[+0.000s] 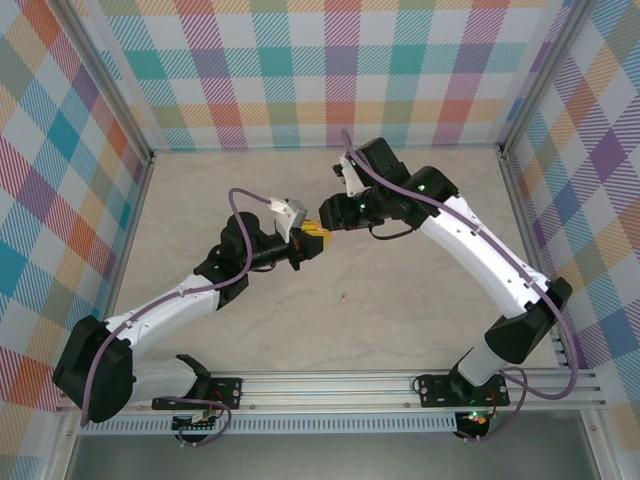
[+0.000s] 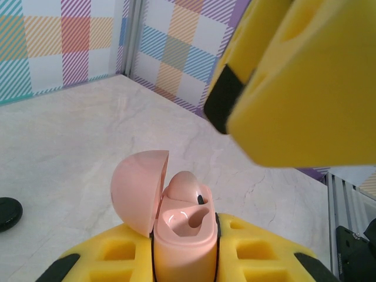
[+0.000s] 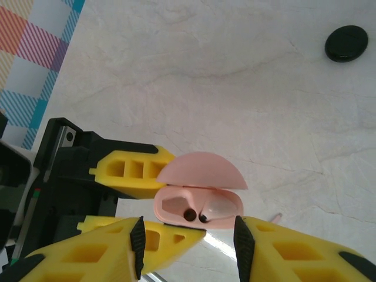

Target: Insert the wireless bluetooth earbuds into the charging case

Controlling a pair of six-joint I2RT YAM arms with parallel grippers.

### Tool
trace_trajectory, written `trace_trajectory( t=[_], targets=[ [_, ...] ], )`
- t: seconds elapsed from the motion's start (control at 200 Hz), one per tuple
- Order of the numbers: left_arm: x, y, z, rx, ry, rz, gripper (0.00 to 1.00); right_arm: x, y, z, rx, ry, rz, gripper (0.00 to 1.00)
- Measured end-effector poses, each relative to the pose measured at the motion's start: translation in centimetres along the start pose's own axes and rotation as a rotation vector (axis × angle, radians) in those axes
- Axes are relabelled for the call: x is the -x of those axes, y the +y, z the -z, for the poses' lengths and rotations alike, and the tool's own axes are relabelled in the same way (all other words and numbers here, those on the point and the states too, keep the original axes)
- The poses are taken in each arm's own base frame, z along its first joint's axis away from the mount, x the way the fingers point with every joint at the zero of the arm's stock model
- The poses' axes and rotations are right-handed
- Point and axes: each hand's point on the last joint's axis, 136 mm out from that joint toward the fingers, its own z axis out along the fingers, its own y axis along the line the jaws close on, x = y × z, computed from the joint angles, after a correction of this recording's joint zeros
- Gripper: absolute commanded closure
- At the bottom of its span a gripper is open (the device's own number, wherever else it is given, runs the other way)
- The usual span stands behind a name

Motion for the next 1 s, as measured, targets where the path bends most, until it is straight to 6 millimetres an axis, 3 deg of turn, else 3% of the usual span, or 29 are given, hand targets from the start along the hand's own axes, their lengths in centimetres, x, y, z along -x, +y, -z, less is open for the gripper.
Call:
trace_trajectory(
  t=[0.15, 0.265, 0.48, 0.825, 1.0],
  targets=[
    [0.0, 0.0, 0.0, 0.001, -0.001, 0.0, 0.92, -0.1, -1.6, 1.2, -0.042, -0.039, -0.025, 0.54],
    [0.3, -0.2, 0.2, -0.002, -0.007, 0.003, 0.92, -0.7, -4.5, 1.9, -0.101, -0.058, -0.075, 0.54],
    [1.5, -1.3, 0.9, -0.037, -0.033, 0.0, 0.92, -4.2, -10.1, 1.8, -0.207, -0.014, -0.176, 0.53],
    [4.3, -3.5, 3.7, -0.048, -0.051, -0.015, 0.92, -14.1, -12.4, -6.6, -0.157, 0.307, -0.283, 0.55],
    [4.7, -4.2, 5.4, -0.031, -0.049, -0.019, 0.92, -15.6, -11.3, -10.1, -0.115, 0.383, -0.29, 0.59]
  ],
)
